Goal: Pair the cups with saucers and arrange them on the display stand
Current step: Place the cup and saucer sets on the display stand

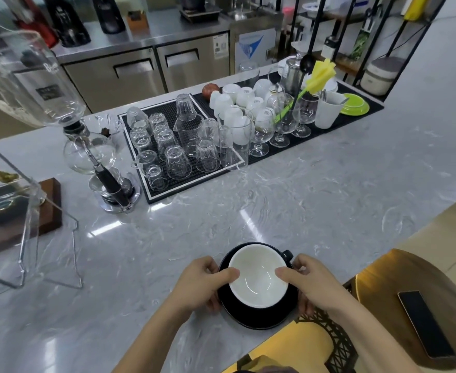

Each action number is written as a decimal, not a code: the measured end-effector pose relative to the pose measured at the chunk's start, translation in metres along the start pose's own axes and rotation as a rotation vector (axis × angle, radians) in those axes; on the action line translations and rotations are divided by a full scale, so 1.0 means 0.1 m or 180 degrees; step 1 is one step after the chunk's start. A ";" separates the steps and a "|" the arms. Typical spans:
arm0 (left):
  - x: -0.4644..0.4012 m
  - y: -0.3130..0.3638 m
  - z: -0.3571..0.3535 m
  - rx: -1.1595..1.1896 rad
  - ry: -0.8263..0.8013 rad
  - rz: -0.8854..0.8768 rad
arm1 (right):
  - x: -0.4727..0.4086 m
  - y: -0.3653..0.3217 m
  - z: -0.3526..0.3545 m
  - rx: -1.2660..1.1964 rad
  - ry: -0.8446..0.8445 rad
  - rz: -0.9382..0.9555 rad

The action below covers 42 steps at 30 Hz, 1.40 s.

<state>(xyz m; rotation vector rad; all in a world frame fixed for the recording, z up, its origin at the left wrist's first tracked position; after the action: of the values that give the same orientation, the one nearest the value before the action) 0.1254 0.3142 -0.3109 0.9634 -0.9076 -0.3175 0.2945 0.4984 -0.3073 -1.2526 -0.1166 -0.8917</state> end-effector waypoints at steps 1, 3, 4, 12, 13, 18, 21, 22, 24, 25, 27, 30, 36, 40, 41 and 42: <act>0.02 -0.01 0.01 0.0032 0.0016 0.0005 | 0.01 -0.03 -0.01 0.0004 0.0001 0.0006; 0.07 -0.03 0.07 0.0139 0.0108 -0.0018 | 0.04 -0.12 -0.05 0.0016 0.0006 0.0038; 0.09 -0.03 0.10 0.0177 0.0170 -0.0044 | 0.05 -0.16 -0.06 0.0016 0.0014 0.0059; 0.40 0.03 0.50 0.0522 0.0734 -0.0263 | 0.10 -0.61 -0.29 -0.0128 -0.0116 0.0394; 0.47 0.02 0.57 0.0566 0.0824 -0.0276 | 0.10 -0.67 -0.35 -0.0124 -0.0170 0.0448; 0.79 -0.10 0.89 0.0765 0.1140 -0.0323 | 0.12 -0.94 -0.69 0.0030 -0.0449 0.0627; 0.97 -0.19 1.06 0.0872 0.1326 -0.0311 | 0.15 -1.09 -0.89 0.0135 -0.0589 0.0717; 1.05 -0.24 1.12 0.0919 0.1405 -0.0303 | 0.16 -1.14 -0.97 0.0165 -0.0650 0.0760; 1.19 -0.33 1.23 0.1017 0.1557 -0.0294 | 0.20 -1.22 -1.14 0.0231 -0.0757 0.0824; 1.28 -0.39 1.30 0.1063 0.1646 -0.0298 | 0.23 -1.28 -1.24 0.0279 -0.0824 0.0846; 1.39 -0.46 1.37 0.1131 0.1733 -0.0296 | 0.28 -1.34 -1.36 0.0310 -0.0919 0.0883; 1.60 -0.60 1.51 0.1259 0.1911 -0.0285 | 0.40 -1.50 -1.59 0.0411 -0.1068 0.1001; 2.01 -0.85 1.76 0.1381 0.2214 -0.0334 | 0.62 -1.71 -2.03 0.0607 -0.1301 0.1222; 2.28 -1.00 1.91 0.1482 0.2401 -0.0376 | 0.78 -1.81 -2.32 0.0697 -0.1440 0.1344; 2.32 -1.01 1.94 0.1483 0.2415 -0.0397 | 0.80 -1.83 -2.35 0.0693 -0.1446 0.1369; 2.41 -1.06 2.00 0.1475 0.2463 -0.0421 | 0.85 -1.85 -2.45 0.0718 -0.1474 0.1410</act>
<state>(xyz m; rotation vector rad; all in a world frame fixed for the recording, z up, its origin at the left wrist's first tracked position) 0.1303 -0.0038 -0.2211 1.4349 -0.1987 0.1725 0.1399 0.2388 -0.2061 -1.1892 -0.2861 -0.1915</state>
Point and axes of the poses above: each hand's wrist, its own x-axis away from the middle knuckle, its own z-axis out of the back of the hand, y = z × x, the point moved 5 cm from there along -x, towards the middle knuckle
